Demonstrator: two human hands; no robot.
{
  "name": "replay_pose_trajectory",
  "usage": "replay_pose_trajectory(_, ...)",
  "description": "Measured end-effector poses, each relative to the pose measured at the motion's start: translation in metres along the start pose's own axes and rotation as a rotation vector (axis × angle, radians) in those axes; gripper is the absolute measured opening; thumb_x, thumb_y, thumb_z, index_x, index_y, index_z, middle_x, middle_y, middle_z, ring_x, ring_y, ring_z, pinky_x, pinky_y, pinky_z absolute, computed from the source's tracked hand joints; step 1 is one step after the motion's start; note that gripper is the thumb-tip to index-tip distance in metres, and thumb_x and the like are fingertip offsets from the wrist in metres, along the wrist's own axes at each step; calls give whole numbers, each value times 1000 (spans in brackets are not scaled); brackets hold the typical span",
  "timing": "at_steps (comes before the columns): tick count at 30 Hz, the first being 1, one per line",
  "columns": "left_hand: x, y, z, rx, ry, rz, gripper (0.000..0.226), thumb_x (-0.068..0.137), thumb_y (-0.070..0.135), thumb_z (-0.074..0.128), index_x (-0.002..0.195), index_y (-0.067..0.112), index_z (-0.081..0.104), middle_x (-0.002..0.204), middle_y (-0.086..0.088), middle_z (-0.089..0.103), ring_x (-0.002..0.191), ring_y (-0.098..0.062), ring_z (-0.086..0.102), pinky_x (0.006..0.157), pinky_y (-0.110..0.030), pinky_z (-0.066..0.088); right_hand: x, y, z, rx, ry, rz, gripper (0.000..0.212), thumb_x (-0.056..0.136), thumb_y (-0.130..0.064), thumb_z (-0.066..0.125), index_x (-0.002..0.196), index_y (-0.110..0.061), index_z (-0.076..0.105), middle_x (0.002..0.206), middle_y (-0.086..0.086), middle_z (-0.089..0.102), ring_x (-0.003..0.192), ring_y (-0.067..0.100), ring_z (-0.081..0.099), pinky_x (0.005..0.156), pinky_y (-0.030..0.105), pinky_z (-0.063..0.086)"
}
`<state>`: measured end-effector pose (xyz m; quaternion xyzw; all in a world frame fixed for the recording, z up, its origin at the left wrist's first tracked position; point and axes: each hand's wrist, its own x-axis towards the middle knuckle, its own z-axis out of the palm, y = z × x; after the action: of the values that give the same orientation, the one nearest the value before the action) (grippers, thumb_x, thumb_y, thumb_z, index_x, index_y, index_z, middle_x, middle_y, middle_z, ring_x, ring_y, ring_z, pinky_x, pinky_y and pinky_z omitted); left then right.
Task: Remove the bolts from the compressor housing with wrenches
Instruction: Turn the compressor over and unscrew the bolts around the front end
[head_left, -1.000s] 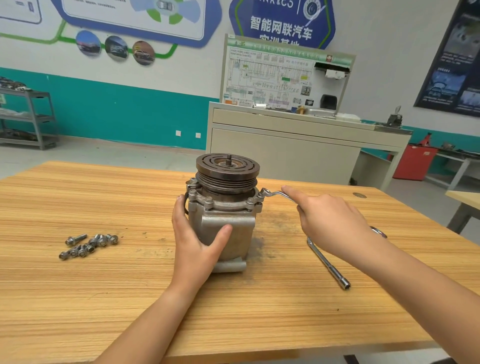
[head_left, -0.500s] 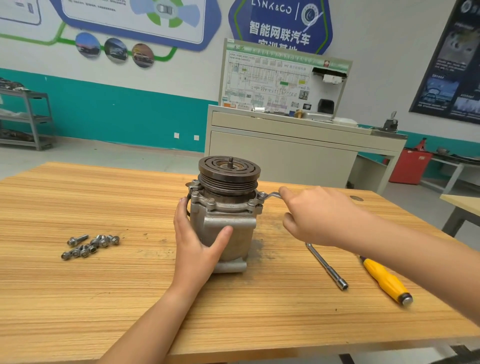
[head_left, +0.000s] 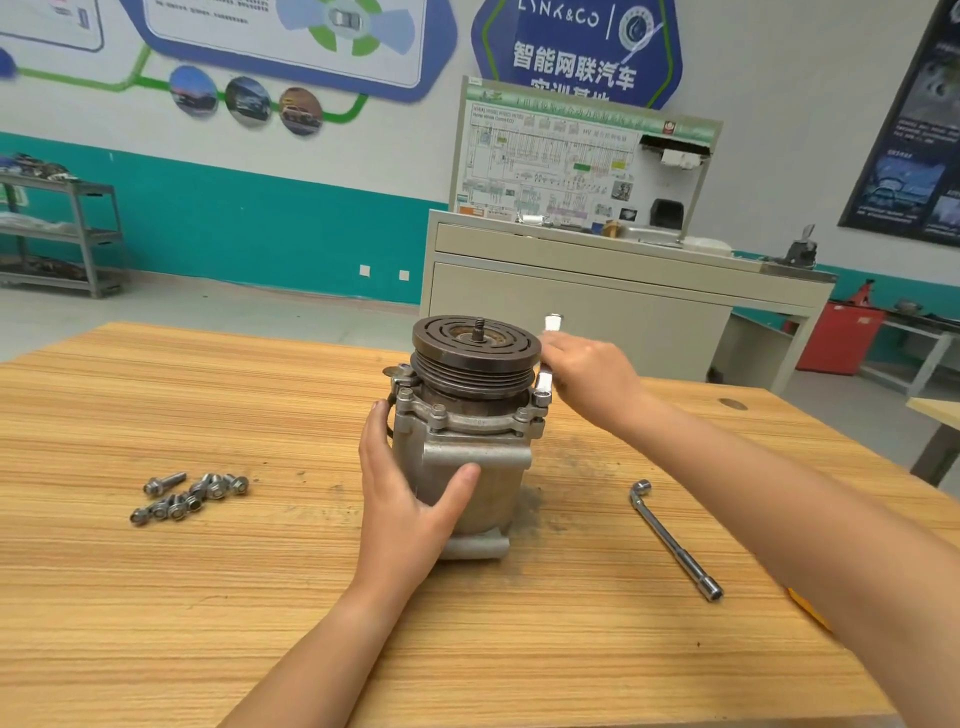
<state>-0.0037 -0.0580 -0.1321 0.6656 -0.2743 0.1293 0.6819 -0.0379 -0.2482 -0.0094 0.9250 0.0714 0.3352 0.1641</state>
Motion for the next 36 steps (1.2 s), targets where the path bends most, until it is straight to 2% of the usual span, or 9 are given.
replay_pose_trajectory(4, 0, 0, 0, 11, -2, -2, 93, 68, 52, 65, 138, 43, 5, 149, 19, 14, 140, 2, 12, 110, -20, 17, 0, -2, 19, 269, -70, 229, 32, 86, 2, 53, 115, -8, 63, 102, 13, 69, 90, 32, 64, 70, 35, 50)
replay_pose_trajectory(7, 0, -1, -1, 7, -6, -8, 94, 67, 56, 65, 137, 44, 5, 147, 22, 13, 138, 5, 12, 108, -17, 16, -12, 3, 7, 458, 100, 559, 30, 96, -15, 47, 123, -6, 54, 88, 16, 69, 74, 31, 64, 67, 42, 52)
replay_pose_trajectory(9, -1, 0, -1, -2, -11, -13, 95, 65, 61, 65, 137, 45, 5, 145, 23, 13, 138, 5, 12, 108, -16, 17, -24, 3, -12, 494, 217, 621, 32, 98, -18, 42, 127, -7, 48, 77, 12, 65, 64, 29, 61, 59, 42, 51)
replay_pose_trajectory(13, 0, -1, -1, 4, -14, -11, 96, 69, 55, 67, 141, 40, 5, 147, 19, 14, 139, 2, 13, 110, -22, 17, -55, -11, -58, 246, 5, 458, 36, 96, -16, 42, 132, -18, 46, 64, 7, 56, 56, 29, 53, 50, 34, 37)
replay_pose_trajectory(18, 0, 1, -1, 5, -9, -11, 95, 69, 52, 65, 142, 38, 7, 145, 21, 14, 137, 5, 13, 109, -19, 16, -63, -45, -86, -66, -395, 452, 47, 93, -13, 37, 136, -32, 32, 71, 0, 47, 70, 25, 47, 55, 30, 33)
replay_pose_trajectory(24, 0, 0, -2, 3, -15, -18, 100, 69, 59, 67, 147, 32, 9, 150, 14, 15, 140, -3, 14, 112, -25, 17, -40, -69, -105, -328, -555, 321, 50, 85, 2, 38, 133, -11, 35, 59, -2, 28, 49, 16, 27, 39, 27, 19)
replay_pose_trajectory(27, 0, 0, -2, 10, -17, -27, 102, 71, 57, 70, 148, 28, 10, 153, 9, 15, 141, -4, 14, 113, -27, 18, -26, -82, -114, -370, -671, 287, 36, 86, 4, 42, 120, -7, 46, 60, 0, 26, 58, 20, 34, 47, 27, 33)
replay_pose_trajectory(31, 0, 2, -1, 4, -10, -29, 103, 66, 58, 63, 149, 24, 12, 154, 5, 16, 142, -6, 15, 115, -29, 19, -20, -87, -115, -364, -729, 265, 36, 87, 6, 44, 122, -2, 46, 62, -1, 25, 68, 22, 37, 57, 29, 38)
replay_pose_trajectory(36, -1, 2, 0, 2, -10, -30, 104, 66, 64, 61, 149, 27, 9, 154, 11, 12, 140, 0, 11, 112, -24, 16, -23, -75, -115, -432, -703, 221, 30, 88, 2, 44, 115, -8, 50, 60, -1, 30, 48, 15, 27, 38, 25, 24)
